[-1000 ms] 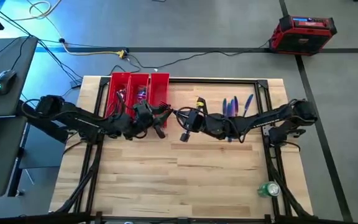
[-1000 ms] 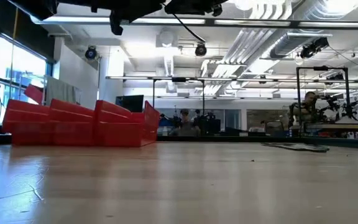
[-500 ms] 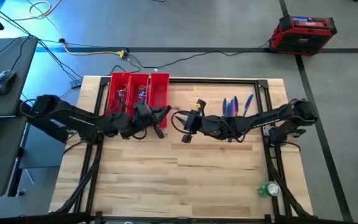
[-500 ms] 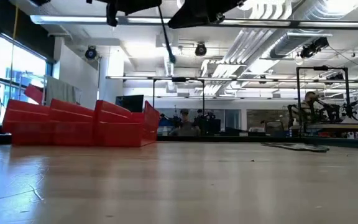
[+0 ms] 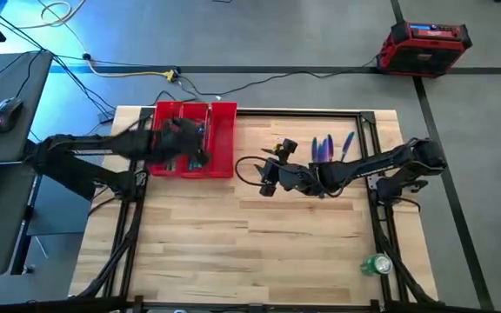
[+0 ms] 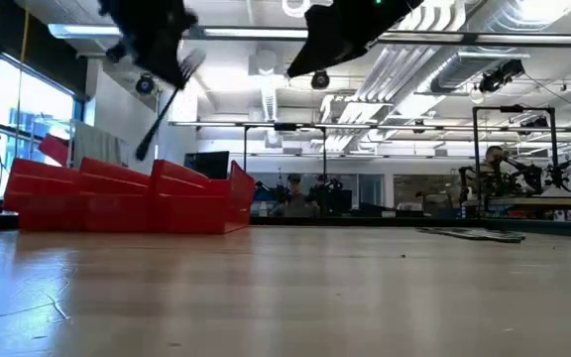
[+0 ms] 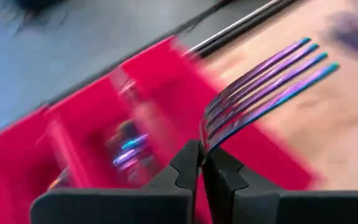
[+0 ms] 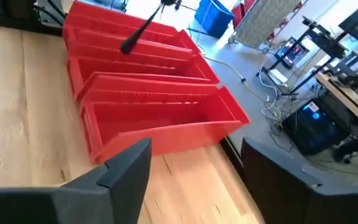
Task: Sort silverware
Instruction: Put the blue fork into the middle red bin
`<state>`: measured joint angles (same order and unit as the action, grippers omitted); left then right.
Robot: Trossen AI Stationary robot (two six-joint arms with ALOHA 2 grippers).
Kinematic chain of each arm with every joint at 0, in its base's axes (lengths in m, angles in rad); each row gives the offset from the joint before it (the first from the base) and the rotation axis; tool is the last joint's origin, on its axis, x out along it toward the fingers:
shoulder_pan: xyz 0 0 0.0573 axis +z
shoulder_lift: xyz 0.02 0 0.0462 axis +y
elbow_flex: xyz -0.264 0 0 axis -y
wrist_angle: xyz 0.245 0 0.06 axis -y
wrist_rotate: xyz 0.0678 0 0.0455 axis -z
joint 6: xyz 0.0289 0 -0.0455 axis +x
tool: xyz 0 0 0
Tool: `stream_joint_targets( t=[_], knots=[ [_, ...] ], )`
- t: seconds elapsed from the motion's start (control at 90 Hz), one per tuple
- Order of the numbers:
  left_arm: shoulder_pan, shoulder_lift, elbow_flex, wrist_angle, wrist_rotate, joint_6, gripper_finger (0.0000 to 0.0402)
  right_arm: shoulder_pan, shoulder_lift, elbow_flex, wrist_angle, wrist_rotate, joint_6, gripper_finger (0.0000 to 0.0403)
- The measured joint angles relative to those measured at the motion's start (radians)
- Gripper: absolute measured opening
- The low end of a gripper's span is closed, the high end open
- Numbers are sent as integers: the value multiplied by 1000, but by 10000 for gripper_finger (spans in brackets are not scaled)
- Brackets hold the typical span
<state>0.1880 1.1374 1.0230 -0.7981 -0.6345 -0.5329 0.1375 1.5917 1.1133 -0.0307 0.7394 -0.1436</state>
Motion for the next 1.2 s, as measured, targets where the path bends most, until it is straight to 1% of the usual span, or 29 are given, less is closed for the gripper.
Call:
stream_joint_targets(
  t=[0.067, 0.189, 0.244, 0.367, 0.422, 0.467, 0.644, 0.944, 1.044, 1.2],
  knots=[
    [102, -1, -32, 28, 52, 30, 0, 0, 0, 0, 0, -7, -1, 236],
    [297, 11, -84, 151, 207, 63, 0, 0, 0, 0, 0, -11, -6, 236],
    [368, 25, -118, 192, 265, 64, 0, 0, 0, 0, 0, -12, -6, 236],
    [506, 67, -158, 254, 383, 43, 0, 0, 1, 0, -2, -14, -6, 236],
    [552, 94, -169, 259, 443, 36, 0, 1, 1, 0, -2, -14, -10, 236],
    [579, 119, -176, 262, 470, 36, 0, 1, 1, 0, -3, -14, -10, 236],
    [642, 199, -174, 280, 558, 41, 0, 1, 1, 0, -4, -14, -13, 236],
    [691, 309, -174, 300, 567, 62, 2, 1, 2, 0, -6, -14, -13, 236],
    [691, 319, -174, 307, 571, 95, 10, 1, 2, 0, -10, -14, -13, 236],
    [692, 290, -171, 311, 577, 113, 39, 1, 2, 0, -28, -14, -13, 236]
  ],
)
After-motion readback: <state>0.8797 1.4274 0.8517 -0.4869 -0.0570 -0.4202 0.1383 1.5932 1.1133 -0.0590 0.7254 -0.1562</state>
